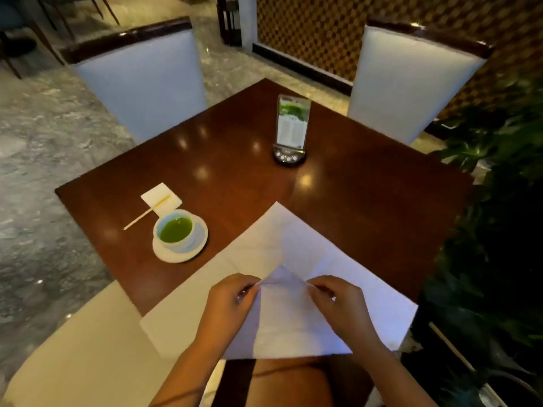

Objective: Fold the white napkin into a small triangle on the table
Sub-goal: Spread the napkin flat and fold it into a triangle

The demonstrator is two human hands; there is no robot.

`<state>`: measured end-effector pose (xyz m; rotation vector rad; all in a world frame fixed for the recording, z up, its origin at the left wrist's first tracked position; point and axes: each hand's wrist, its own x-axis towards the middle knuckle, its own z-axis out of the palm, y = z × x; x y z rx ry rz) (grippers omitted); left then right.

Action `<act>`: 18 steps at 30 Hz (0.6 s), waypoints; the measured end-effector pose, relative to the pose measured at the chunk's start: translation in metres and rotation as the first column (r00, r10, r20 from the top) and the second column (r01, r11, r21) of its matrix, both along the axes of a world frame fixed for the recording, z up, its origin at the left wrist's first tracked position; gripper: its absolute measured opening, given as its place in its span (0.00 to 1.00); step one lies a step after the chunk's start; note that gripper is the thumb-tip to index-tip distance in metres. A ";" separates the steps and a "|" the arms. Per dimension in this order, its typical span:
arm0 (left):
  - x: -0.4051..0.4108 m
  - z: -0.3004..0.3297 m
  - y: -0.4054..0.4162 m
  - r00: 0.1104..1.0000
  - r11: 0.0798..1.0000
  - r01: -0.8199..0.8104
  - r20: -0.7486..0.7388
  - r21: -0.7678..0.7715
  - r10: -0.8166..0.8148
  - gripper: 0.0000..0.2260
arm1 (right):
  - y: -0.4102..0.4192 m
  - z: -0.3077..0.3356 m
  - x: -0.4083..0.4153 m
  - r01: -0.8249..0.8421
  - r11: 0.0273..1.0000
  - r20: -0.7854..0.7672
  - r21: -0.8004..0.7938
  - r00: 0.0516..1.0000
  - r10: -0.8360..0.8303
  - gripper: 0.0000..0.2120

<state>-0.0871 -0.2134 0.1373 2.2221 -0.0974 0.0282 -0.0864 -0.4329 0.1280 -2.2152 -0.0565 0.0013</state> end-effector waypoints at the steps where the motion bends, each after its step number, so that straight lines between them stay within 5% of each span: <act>1: 0.017 0.000 -0.001 1.000 1.000 0.006 0.010 0.019 -0.007 0.05 | 0.000 0.001 0.016 0.006 1.000 -0.021 0.003 1.000 -0.006 0.05; 10: 0.150 -0.029 -0.017 0.997 0.984 0.078 -0.022 0.158 -0.076 0.07 | -0.001 -0.025 0.138 0.127 0.988 -0.134 -0.086 0.981 -0.138 0.05; 18: 0.194 -0.083 -0.017 0.996 0.983 -0.034 -0.072 0.181 0.048 0.07 | 0.006 -0.060 0.193 0.058 0.967 -0.125 -0.246 0.988 -0.090 0.08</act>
